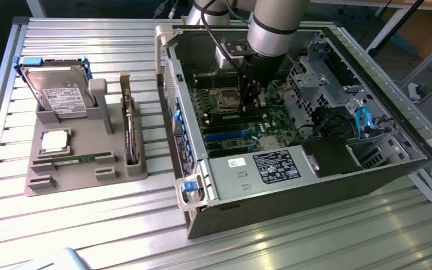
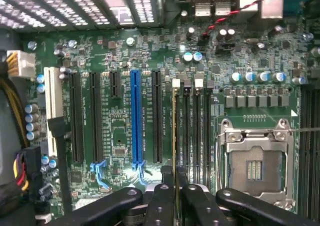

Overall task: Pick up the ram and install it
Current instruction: 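Insert the ram into the slot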

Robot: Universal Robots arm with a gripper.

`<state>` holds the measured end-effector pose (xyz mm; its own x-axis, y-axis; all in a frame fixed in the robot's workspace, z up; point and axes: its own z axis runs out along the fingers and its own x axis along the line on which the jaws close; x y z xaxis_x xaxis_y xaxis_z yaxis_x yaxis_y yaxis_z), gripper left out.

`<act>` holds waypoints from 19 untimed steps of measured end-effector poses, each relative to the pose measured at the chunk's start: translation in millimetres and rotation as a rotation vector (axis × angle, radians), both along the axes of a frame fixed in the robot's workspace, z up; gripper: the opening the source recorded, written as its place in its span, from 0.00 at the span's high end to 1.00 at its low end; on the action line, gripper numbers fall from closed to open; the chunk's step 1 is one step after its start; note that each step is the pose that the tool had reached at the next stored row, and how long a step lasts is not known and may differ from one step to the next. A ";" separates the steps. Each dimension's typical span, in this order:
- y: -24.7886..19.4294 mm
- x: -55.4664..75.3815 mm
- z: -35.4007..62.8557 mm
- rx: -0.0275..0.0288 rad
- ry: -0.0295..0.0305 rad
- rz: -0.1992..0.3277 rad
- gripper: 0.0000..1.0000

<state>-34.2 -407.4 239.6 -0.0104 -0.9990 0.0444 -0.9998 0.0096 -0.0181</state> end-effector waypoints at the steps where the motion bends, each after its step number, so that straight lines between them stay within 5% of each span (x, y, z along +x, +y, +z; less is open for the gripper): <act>1: 0.9 0.4 -0.3 -0.0001 0.0000 0.000 0.87; 3: 3.5 1.1 -2.3 0.0000 -0.0001 -0.013 0.87; 19: 3.5 1.0 -3.5 -0.0004 0.0000 -0.010 0.87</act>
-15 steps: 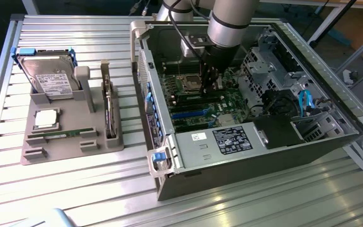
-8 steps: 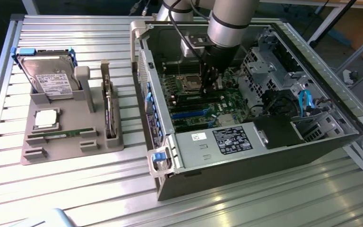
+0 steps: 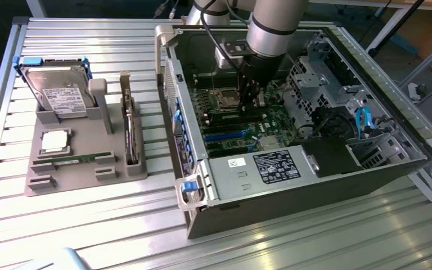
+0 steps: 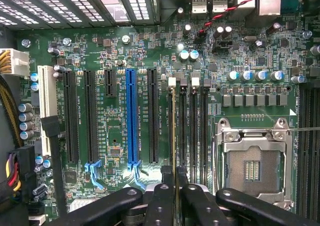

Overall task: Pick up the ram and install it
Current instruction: 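Insert the ram into the slot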

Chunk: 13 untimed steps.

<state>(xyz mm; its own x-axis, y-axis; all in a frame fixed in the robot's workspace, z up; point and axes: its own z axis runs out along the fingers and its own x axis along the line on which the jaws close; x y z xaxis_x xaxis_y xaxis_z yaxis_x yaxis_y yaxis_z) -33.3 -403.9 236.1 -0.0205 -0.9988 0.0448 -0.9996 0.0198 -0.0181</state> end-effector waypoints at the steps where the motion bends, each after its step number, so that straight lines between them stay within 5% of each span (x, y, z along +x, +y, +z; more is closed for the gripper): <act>1: 0.0 0.0 0.0 0.0000 0.0000 0.001 0.87; 13: 0.0 -0.1 -2.0 -0.0003 0.0001 0.018 0.87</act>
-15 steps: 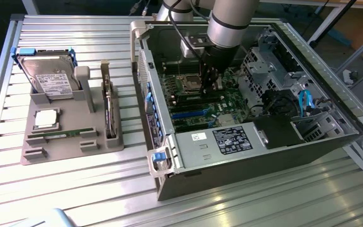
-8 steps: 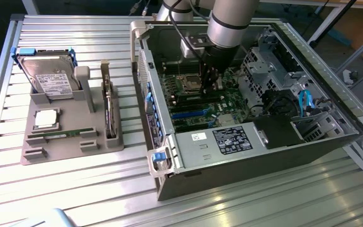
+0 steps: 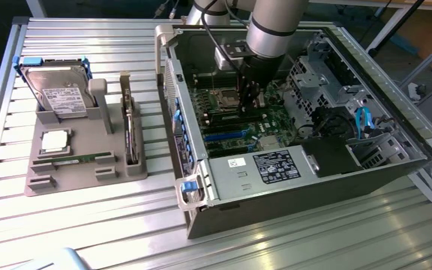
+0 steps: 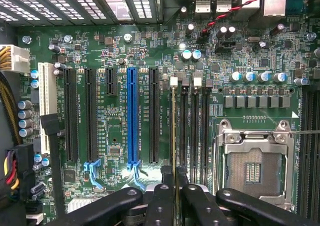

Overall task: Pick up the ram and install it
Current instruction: 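Insert the ram into the slot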

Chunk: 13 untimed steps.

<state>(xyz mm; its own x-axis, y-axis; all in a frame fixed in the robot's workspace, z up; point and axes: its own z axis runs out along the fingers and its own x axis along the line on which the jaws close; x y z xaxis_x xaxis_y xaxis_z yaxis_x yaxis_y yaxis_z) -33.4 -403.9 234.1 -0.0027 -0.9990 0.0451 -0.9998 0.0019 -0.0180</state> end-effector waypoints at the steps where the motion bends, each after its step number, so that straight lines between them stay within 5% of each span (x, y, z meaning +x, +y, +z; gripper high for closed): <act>1: 0.0 0.0 -0.1 0.0001 -0.0001 0.000 0.87; 13: 0.1 -2.6 -1.6 -0.0011 -0.0004 -0.006 0.87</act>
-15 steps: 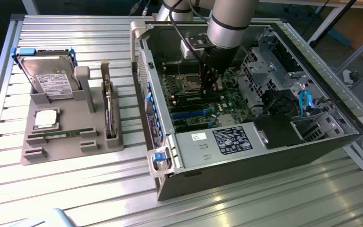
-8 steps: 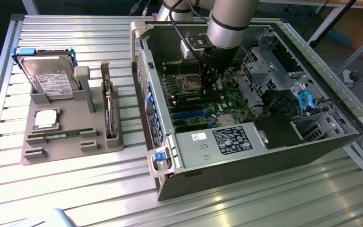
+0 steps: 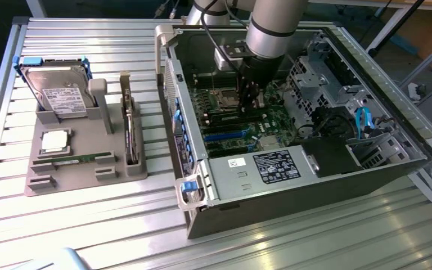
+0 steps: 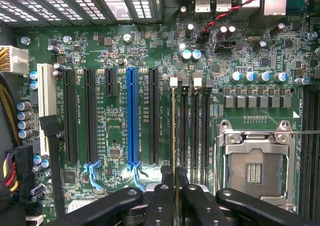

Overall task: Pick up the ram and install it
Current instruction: 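Insert the ram into the slot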

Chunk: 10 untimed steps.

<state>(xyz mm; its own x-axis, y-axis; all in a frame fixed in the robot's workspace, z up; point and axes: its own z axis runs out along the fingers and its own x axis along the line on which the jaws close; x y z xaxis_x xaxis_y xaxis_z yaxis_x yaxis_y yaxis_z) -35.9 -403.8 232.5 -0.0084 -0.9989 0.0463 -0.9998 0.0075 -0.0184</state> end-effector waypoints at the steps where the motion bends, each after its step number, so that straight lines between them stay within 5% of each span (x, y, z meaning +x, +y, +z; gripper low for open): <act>1: 0.0 -1.6 0.0 -0.0003 -0.0003 -0.001 0.87; 10: -0.1 -3.3 -2.2 -0.0025 -0.0002 -0.003 0.87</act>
